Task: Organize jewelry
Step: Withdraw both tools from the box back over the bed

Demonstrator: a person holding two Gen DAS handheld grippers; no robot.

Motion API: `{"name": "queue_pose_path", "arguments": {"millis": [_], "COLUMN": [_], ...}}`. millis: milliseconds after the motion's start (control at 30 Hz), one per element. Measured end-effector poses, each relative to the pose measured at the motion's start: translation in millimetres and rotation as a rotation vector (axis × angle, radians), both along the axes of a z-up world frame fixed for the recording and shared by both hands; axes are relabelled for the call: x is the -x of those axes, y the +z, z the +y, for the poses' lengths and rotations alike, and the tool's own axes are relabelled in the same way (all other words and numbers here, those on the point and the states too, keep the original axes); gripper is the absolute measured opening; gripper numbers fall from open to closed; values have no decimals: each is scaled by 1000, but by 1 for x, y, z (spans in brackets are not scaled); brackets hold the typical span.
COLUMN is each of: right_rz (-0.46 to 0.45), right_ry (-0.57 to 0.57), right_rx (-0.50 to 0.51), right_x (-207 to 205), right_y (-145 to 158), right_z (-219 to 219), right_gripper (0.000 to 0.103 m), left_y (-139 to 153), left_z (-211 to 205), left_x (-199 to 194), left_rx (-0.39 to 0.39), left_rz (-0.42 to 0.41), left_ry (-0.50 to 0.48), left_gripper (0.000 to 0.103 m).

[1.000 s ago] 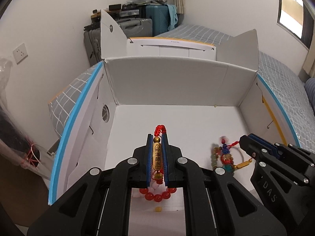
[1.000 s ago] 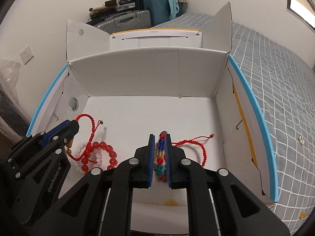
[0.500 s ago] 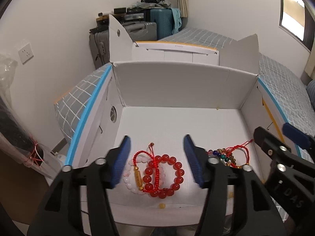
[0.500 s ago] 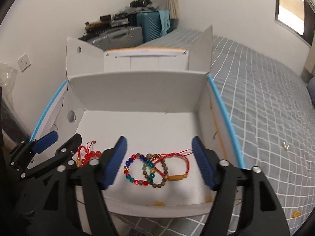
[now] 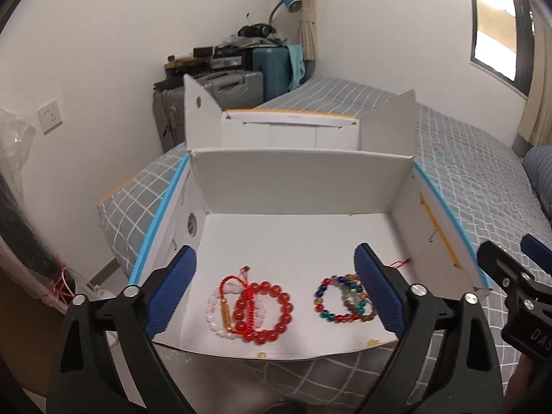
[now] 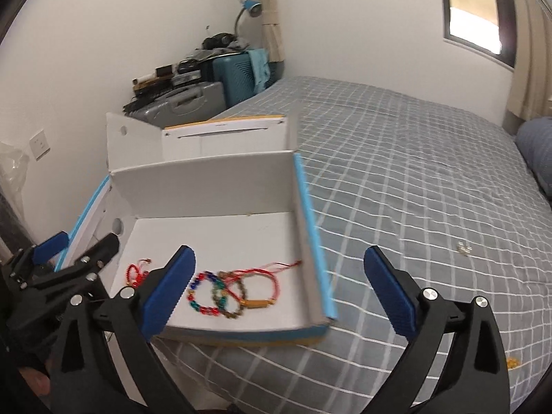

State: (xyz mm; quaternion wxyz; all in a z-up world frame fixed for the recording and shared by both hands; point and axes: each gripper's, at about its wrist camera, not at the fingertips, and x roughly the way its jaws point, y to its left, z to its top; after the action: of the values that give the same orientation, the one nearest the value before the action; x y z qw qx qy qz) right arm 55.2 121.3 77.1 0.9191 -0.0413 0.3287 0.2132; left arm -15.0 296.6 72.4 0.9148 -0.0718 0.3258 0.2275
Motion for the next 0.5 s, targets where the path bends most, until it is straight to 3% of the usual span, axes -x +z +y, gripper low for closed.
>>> {"name": "queue_pose_path", "arguments": {"millis": [267,500], "right_rz": [-54,33], "right_ry": [-125,-253], "right_rx": [65,82], "right_x": [9,6], "right_y": [1,-24], "right_z": [-90,-189], "right_gripper": [95,95], "left_y": [14,11], "left_z": [-54,-124], "left_x": [-19,-52], "left_rx": [-21,15], "left_rz": [-42,-34], "left_ry": [-109,-276], "left_gripper": [97,97]}}
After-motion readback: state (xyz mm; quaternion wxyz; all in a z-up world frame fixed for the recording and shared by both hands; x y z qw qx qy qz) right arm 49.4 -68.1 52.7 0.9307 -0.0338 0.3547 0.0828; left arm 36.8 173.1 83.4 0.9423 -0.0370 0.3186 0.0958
